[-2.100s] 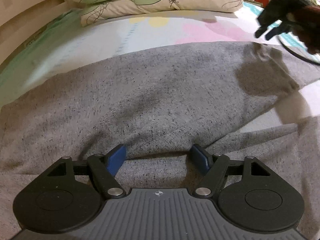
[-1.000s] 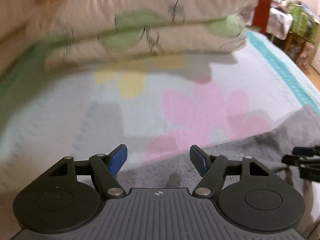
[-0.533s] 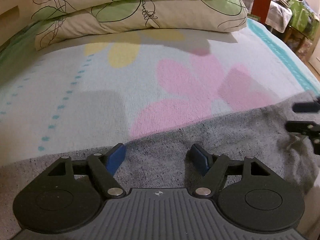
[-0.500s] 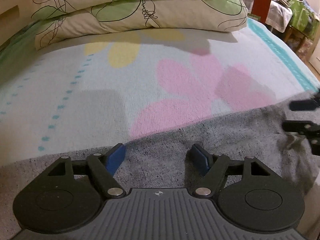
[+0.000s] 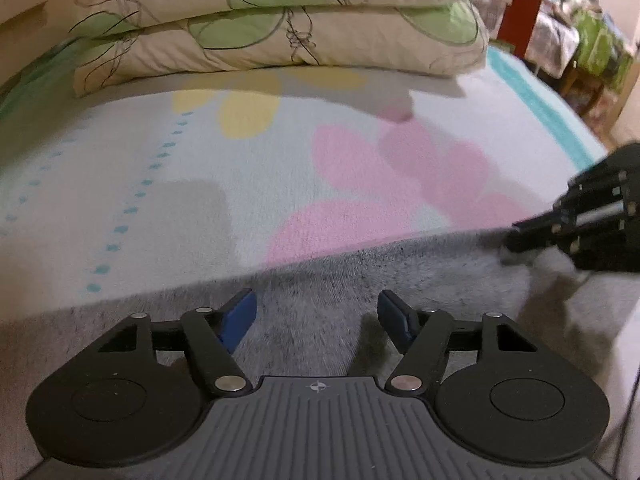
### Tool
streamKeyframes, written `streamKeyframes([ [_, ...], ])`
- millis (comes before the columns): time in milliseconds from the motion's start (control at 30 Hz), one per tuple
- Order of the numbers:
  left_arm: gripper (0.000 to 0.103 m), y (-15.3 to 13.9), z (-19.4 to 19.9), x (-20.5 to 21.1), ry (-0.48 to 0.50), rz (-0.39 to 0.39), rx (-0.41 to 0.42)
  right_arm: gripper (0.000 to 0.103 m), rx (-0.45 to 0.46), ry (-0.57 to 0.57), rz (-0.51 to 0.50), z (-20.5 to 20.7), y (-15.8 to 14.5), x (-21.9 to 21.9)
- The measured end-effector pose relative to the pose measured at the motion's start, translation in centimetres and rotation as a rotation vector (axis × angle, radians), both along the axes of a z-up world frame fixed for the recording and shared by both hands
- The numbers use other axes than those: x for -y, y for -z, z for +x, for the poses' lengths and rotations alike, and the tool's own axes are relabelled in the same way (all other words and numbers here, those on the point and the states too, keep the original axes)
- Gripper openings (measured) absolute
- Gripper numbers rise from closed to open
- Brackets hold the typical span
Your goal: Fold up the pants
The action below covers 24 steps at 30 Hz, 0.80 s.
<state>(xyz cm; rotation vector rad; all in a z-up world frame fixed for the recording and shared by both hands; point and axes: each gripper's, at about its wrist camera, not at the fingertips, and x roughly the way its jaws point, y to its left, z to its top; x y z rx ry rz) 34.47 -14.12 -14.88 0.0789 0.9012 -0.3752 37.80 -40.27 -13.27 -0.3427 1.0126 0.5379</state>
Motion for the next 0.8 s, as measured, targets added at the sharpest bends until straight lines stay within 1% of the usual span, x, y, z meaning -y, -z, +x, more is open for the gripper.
streamKeyframes([
  [67, 0.066, -1.0, -0.5, -0.9, -0.013, -0.032, -0.01, 0.004, 0.08, -0.031, -0.05, -2.2, -1.0, -0.8],
  [100, 0.066, -1.5, -0.8, -1.4, -0.018, -0.053, -0.015, 0.004, 0.118, -0.03, -0.056, -3.4, -1.6, -0.9],
  [200, 0.066, -3.6, -1.9, -3.1, -0.036, -0.147, -0.041, 0.004, 0.217, -0.024, -0.061, -7.6, -3.5, -0.9],
  [267, 0.066, -4.6, -2.5, -4.0, -0.047, -0.207, -0.07, 0.004, 0.252, -0.029, -0.075, -10.4, -4.2, -1.1],
  [367, 0.066, -5.1, -2.9, -4.8, -0.069, -0.257, -0.132, 0.004, 0.265, -0.02, -0.065, -13.9, -4.7, -1.1],
  [467, 0.066, -4.8, -3.1, -5.2, -0.106, -0.282, -0.188, 0.003, 0.262, -0.016, -0.076, -16.9, -3.8, -1.8],
  [567, 0.066, -4.0, -3.0, -5.4, -0.141, -0.284, -0.254, 0.003, 0.26, -0.004, -0.102, -18.2, -2.5, -2.8],
  [633, 0.066, -3.5, -3.0, -5.6, -0.163, -0.29, -0.292, 0.003, 0.255, 0.02, -0.101, -18.5, -2.1, -3.1],
  [700, 0.066, -3.2, -2.9, -5.7, -0.183, -0.297, -0.317, 0.003, 0.259, 0.046, -0.099, -18.1, -1.8, -3.3],
  [800, 0.066, -2.9, -2.4, -5.6, -0.208, -0.292, -0.33, 0.003, 0.261, 0.072, -0.09, -17.8, -1.7, -3.4],
])
